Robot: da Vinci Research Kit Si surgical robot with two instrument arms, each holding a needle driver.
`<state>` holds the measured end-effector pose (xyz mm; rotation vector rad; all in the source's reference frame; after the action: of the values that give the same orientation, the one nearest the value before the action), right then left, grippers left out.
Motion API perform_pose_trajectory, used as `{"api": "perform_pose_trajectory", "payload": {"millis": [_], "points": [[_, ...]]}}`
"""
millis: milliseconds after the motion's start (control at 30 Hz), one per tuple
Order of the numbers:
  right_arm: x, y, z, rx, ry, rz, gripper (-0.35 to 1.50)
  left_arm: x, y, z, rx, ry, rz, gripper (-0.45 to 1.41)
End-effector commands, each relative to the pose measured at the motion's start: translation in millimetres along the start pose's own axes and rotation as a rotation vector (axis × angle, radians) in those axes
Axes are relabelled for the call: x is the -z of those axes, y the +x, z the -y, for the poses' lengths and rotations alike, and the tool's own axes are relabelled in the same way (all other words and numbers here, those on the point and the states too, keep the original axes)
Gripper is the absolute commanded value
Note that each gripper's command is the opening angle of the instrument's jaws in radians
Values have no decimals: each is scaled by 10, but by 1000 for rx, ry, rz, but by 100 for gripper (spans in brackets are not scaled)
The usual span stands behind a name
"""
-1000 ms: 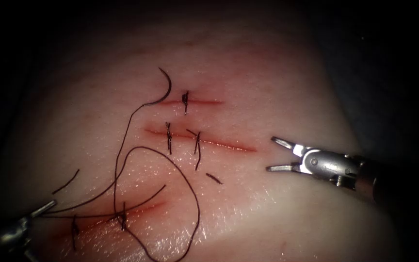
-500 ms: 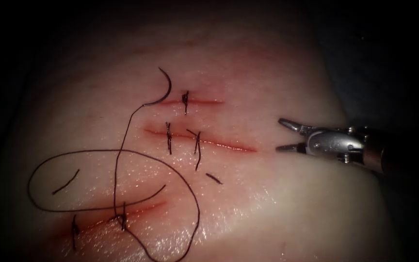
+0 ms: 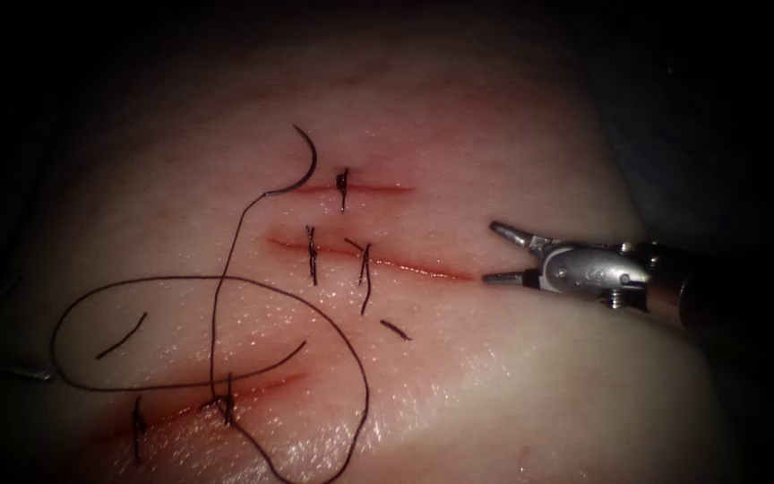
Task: Wound Closure
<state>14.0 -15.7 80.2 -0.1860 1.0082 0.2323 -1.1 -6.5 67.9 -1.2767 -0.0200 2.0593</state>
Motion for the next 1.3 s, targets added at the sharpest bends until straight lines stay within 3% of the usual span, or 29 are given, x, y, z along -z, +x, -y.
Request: {"api": "perform_pose_trajectory", "payload": {"millis": [33, 67, 167, 300, 367, 400, 467, 700, 833, 967, 1133, 1300], "points": [[-13, 5, 2, -23, -6, 7, 133, -23, -1, -9, -9, 7, -3, 81], [-17, 8, 6, -57, -24, 30, 135, -60, 5, -29, -6, 16, -17, 78], [-24, 15, 13, -122, -47, 63, 135, -111, 13, -50, 3, 17, -30, 78], [-30, 24, 19, -186, -82, 94, 135, -169, 16, -70, 12, 82, -9, 74], [-32, 28, 21, -215, -101, 106, 135, -189, 12, -75, 6, 116, 30, 66], [-32, 29, 23, -222, -106, 110, 135, -203, 10, -77, 0, 139, 73, 52], [-33, 32, 25, -230, -116, 118, 133, -231, 4, -77, -15, 213, 171, 47], [-32, 34, 25, -267, -111, 108, 119, -271, -19, -59, 62, 292, 226, 39], [-33, 35, 26, -289, -95, 123, 116, -287, -40, -57, 78, 290, 256, 29], [-34, 36, 27, -300, -80, 148, 116, -303, -70, -62, 90, 261, 379, 27], [-36, 37, 28, -299, -77, 156, 116, -312, -88, -61, 89, 248, 458, 10], [-39, 37, 31, -297, -69, 170, 116, -317, -100, -59, 83, 242, 515, 5]]}}
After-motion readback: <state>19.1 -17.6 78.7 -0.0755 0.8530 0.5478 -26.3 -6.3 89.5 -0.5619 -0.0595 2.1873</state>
